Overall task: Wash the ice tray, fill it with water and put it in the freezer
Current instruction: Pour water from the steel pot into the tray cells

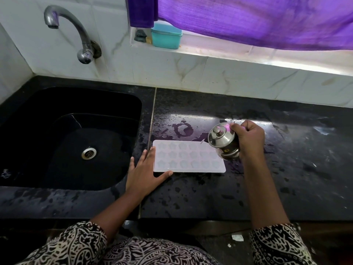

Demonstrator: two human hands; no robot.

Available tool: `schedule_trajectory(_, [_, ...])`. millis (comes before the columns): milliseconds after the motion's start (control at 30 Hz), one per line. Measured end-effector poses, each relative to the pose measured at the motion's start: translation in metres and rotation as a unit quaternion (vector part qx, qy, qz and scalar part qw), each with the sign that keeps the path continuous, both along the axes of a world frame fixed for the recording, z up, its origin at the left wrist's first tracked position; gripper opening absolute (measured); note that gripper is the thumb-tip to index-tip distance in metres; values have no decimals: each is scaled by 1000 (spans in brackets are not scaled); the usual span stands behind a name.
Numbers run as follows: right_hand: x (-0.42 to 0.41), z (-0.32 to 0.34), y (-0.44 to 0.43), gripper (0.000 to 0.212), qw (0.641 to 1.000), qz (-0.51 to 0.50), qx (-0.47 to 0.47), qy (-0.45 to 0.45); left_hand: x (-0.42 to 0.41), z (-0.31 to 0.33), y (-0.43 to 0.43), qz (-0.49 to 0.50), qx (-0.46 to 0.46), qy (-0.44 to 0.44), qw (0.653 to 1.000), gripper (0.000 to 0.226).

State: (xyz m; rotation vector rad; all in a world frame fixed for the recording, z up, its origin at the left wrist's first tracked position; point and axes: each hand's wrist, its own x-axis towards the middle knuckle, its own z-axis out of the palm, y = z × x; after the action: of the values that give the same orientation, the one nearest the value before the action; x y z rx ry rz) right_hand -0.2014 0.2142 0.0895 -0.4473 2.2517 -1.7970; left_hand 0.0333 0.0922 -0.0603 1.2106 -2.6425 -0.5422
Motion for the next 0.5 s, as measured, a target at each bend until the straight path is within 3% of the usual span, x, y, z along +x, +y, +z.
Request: schedule_trajectory(500, [8, 0, 4, 32, 1000, -2, 5, 13, 1, 1, 1, -2, 0, 7, 1000, 104])
